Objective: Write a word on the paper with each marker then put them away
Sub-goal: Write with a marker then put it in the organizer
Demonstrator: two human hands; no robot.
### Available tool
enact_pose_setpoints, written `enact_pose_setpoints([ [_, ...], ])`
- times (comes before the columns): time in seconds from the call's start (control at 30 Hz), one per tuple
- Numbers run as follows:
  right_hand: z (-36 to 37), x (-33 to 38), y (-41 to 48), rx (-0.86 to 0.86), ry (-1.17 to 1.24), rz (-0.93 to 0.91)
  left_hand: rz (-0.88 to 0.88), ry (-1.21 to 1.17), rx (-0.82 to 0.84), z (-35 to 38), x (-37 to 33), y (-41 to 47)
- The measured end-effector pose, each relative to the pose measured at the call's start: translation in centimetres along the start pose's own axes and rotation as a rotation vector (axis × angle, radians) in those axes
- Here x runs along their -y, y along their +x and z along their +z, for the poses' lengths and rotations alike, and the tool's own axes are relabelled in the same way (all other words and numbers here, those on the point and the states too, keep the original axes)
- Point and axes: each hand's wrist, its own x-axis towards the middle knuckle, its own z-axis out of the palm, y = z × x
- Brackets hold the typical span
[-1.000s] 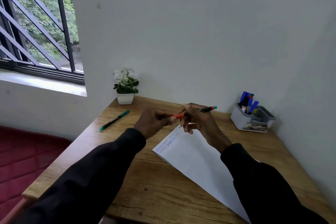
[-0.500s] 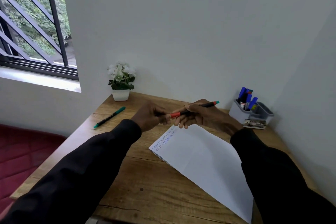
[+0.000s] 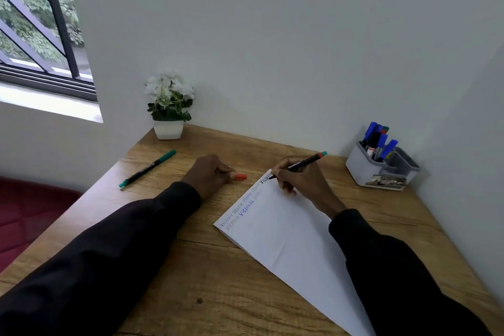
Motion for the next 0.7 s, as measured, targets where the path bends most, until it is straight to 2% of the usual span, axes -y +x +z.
enact_pose_setpoints([
  [0.23,0.8,-2.1,-0.2,0.014,0.082,0.004,0.009,0.09,-0.052,0.8,1.0,0.6],
  [0.33,0.9,-2.5,-0.2,0.015,0.067,-0.008,0.074,0.003,-0.093,1.1,0.9,0.4],
  [0.43,1.1,-2.5,-0.3,0.003,0.053,-0.005,0.161,-0.082,-0.004,1.3,0.3,-0.1],
  [0.7,1.5,-2.4,-0.7,-0.034,0.002,-0.036,0.251,-0.041,0.164,1.3,-0.2,-0.2],
])
